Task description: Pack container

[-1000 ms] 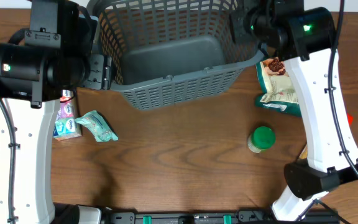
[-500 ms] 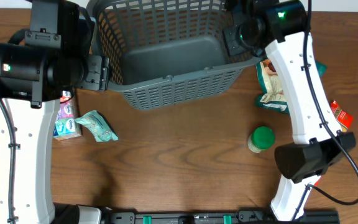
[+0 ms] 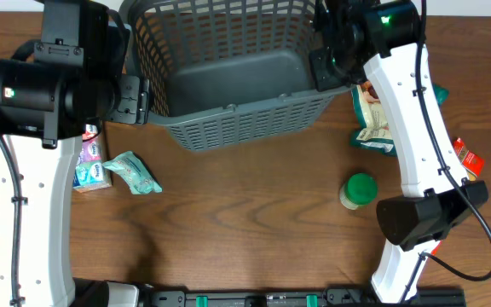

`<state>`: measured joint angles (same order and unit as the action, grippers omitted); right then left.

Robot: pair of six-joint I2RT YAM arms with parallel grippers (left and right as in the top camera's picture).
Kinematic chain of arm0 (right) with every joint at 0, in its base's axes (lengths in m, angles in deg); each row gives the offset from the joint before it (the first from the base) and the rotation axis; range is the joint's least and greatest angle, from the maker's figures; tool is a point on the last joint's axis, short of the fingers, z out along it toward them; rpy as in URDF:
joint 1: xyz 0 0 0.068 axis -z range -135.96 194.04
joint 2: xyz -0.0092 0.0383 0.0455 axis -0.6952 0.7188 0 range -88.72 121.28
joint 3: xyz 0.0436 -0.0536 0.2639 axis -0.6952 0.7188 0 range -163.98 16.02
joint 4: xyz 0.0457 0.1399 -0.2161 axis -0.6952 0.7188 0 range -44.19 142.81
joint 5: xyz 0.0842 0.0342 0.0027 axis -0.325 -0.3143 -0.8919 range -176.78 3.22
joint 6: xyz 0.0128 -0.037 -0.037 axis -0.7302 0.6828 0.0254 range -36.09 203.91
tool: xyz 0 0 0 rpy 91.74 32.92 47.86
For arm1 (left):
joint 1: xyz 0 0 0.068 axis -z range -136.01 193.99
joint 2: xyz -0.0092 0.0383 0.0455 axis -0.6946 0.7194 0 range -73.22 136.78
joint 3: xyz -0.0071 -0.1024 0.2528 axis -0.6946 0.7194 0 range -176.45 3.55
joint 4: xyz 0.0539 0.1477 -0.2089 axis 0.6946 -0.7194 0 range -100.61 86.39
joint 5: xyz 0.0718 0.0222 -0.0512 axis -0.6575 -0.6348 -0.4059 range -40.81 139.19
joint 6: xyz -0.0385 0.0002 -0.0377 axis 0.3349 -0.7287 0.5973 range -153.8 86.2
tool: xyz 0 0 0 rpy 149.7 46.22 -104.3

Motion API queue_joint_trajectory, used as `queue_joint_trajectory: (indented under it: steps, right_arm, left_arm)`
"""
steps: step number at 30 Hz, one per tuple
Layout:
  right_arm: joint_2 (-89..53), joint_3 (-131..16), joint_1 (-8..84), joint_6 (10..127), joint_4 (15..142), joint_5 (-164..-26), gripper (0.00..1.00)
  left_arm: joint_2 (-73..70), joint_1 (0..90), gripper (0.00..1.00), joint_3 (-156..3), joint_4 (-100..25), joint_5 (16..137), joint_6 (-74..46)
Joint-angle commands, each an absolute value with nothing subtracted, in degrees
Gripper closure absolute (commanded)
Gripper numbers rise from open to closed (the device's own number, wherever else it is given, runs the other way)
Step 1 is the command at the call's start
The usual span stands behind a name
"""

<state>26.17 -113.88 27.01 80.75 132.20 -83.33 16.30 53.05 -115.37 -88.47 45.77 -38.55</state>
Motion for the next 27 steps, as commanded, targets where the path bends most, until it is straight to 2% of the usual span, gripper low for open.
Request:
queue_joint_trajectory:
  steps: [1,19,27]
  right_arm:
    - [26.37,-113.93,27.47,78.0,133.54,-83.22,0.99]
    - [26.35,-113.93,27.47,75.57,143.02,-88.58,0.99]
    - [26.35,-113.93,27.47,75.6,143.07,-90.9,0.99]
  left_arm:
    - [15.71,52.92,0.27,-115.56,-88.39,45.05,-38.73]
    - [15.71,52.92,0.27,-115.56,-88.19,45.02,-38.75]
    - [15.71,52.92,0.27,-115.56,-87.99,45.0,-38.75]
